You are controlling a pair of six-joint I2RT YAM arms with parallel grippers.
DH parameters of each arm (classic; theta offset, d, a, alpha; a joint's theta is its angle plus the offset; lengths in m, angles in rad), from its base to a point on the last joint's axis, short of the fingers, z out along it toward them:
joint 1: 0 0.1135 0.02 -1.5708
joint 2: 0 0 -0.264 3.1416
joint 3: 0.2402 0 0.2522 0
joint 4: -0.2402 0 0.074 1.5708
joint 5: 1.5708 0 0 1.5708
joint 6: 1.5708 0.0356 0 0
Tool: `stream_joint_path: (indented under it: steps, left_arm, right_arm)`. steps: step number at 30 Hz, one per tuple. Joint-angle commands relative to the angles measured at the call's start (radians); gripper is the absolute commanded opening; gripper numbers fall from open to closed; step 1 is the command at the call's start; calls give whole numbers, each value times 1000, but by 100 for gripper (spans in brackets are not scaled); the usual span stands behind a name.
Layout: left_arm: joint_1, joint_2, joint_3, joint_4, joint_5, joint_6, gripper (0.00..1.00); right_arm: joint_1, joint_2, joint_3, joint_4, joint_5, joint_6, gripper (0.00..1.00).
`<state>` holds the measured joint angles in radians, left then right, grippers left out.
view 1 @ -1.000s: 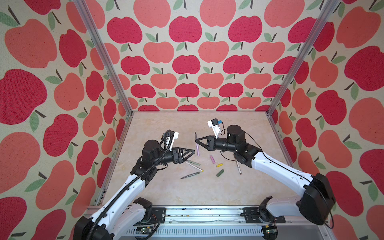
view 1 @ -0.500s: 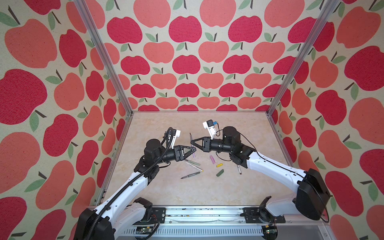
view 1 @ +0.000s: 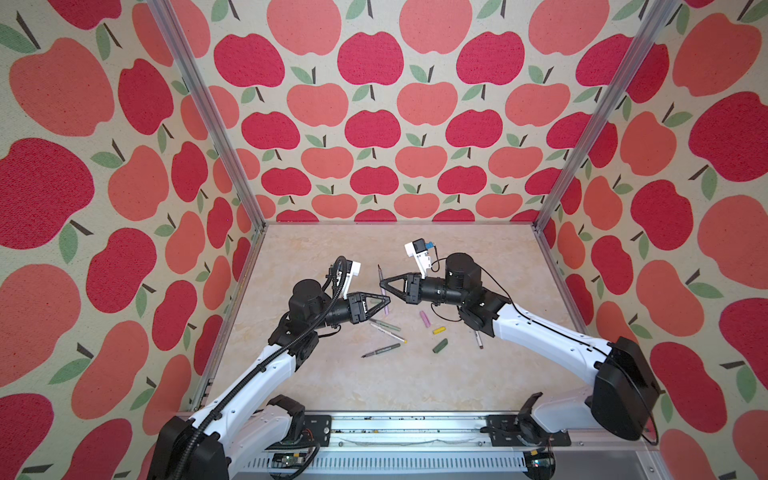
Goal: Insert the pens into the pen caps
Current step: 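Close the left gripper on the pink pen while the right gripper releases it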
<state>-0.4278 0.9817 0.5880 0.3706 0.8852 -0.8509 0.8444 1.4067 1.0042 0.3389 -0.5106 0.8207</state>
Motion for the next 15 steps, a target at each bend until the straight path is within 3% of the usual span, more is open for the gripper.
stream_joint_path:
  steps: [1, 5, 10, 15]
  left_arm:
    - [-5, -11, -5, 27, -3, 10, 13]
    - [-3, -20, -2, -12, -21, 34, 4]
    - [9, -55, -5, -87, -57, 75, 0]
    - [30, -82, 3, -180, -46, 124, 0]
  right_arm:
    - [7, 5, 24, 13, -9, 5, 0]
    - [7, -3, 24, -5, -3, -11, 0]
    - [7, -31, 38, -88, 16, -67, 0]
    - [-5, -89, 50, -221, 63, -148, 23]
